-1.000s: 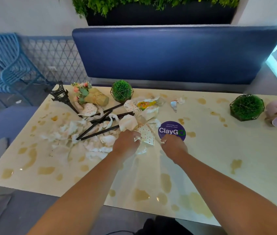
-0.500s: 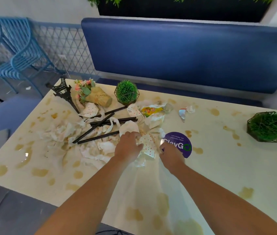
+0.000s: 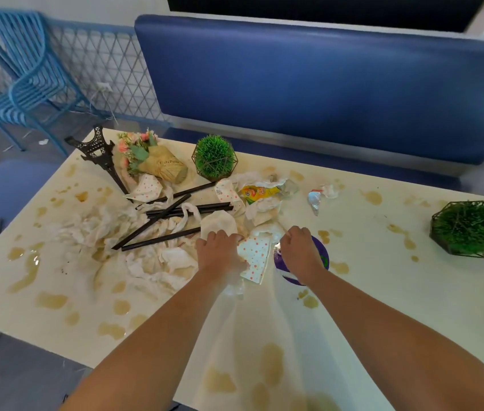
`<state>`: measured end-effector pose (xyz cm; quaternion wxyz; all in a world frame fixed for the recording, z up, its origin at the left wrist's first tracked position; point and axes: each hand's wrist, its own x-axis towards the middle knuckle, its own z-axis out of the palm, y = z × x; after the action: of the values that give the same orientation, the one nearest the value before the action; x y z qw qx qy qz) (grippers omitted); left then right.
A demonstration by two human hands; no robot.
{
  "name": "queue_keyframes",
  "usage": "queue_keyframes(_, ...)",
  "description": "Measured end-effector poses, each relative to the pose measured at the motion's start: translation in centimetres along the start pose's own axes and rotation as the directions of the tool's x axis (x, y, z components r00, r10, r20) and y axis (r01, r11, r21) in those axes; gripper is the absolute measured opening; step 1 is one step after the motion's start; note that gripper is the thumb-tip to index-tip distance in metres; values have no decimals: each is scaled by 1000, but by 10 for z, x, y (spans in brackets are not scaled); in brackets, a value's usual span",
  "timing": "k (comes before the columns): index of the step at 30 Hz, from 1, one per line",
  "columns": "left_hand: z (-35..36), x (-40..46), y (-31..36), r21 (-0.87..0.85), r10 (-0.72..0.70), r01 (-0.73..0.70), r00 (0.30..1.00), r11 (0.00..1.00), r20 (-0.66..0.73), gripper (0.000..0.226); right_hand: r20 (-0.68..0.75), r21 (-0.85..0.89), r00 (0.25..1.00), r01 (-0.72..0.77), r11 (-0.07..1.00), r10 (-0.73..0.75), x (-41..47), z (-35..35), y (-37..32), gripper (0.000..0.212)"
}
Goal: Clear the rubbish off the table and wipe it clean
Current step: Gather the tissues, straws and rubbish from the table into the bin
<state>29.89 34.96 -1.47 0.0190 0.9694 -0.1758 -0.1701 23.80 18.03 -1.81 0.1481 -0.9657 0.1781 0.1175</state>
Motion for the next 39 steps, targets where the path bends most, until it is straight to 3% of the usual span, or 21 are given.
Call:
queue_keyframes(4, -1, -1, 1, -24, -36, 37, 999, 999, 38, 65, 24, 375, 996, -86, 923, 83, 19, 2, 6, 40)
queue_keyframes(9, -1, 1, 0, -69, -101, 104, 994, 992, 53, 67, 87, 278, 993, 51, 959, -78, 30, 1, 11, 46)
queue_keyframes(14, -2, 2, 2, -85, -115, 121, 991, 989, 75, 68, 58, 301, 998, -10, 953, -7, 37, 12, 15, 33)
queue_keyframes(18, -3, 3, 8, -78, -108, 113, 992, 991, 65, 62, 28, 275, 999, 26, 961, -35, 36, 12, 15, 21)
queue_keyframes(20, -6, 5, 13, -119, -94, 100, 994, 988, 54, 54, -2, 422, 999, -48, 905, 54, 35, 11, 17, 15)
queue_keyframes(22, -12, 9, 18, -181, -86, 94, 995, 979, 51, 47, 12, 619, 980, -162, 769, 197, 34, 5, 21, 16)
queue_keyframes(25, -25, 17, 30, -235, -61, 75, 996, 969, 65, 46, -6, 722, 959, -191, 665, 282, 37, -10, 37, 12)
queue_keyframes(27, -33, 24, 38, -258, -56, 70, 996, 964, 63, 50, -35, 716, 948, -197, 669, 316, 43, -18, 48, 9)
queue_keyframes(30, -41, 32, 48, -290, -84, 86, 996, 953, 19, 58, -42, 689, 914, -266, 674, 403, 53, -24, 62, 29)
queue_keyframes(33, -44, 43, 58, -380, -88, 70, 996, 923, -32, 55, -46, 670, 893, -305, 677, 448, 60, -33, 74, 33)
queue_keyframes(39, -47, 73, 75, -518, -88, -4, 984, 855, -153, 46, -39, 509, 904, -348, 787, 426, 86, -44, 87, 38)
